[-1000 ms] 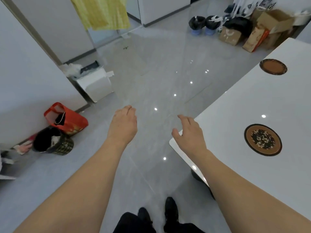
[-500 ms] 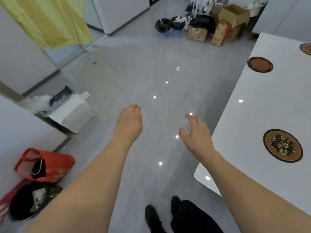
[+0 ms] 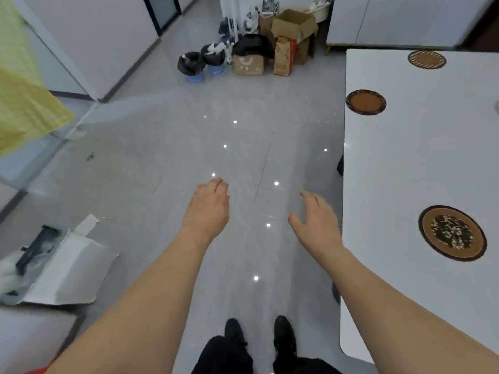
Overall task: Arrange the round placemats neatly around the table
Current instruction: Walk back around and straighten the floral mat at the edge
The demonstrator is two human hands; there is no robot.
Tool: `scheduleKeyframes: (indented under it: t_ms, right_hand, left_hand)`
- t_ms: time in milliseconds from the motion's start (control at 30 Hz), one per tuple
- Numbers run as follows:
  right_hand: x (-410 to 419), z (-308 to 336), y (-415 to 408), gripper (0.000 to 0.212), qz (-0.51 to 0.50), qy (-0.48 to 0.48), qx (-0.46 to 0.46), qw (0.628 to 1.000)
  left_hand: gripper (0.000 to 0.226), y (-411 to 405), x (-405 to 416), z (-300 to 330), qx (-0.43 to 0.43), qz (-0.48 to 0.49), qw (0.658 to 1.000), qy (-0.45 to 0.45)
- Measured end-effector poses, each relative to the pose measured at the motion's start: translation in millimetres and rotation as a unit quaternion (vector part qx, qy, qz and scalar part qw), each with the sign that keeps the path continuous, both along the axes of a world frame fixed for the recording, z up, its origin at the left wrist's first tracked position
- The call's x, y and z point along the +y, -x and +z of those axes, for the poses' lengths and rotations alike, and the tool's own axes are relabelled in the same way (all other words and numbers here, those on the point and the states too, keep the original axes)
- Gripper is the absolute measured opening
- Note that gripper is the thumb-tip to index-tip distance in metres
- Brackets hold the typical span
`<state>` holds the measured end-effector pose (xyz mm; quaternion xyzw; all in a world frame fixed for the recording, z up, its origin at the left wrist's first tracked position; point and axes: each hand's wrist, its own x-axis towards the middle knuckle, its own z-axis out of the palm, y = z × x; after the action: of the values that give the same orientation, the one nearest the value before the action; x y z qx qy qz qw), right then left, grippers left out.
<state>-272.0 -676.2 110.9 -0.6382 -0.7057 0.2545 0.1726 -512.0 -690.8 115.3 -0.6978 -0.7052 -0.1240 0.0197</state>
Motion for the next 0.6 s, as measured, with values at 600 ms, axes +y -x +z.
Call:
scheduleKeyframes:
  t_ms: [600]
  right_hand:
    - [65.9,5.6,-48.6,0.053,-0.321,0.026,-0.029,0.946]
  left_hand:
    - [0.029,-89.5,229.8,-6.2,-0.01,-0.3,0.953,0.041]
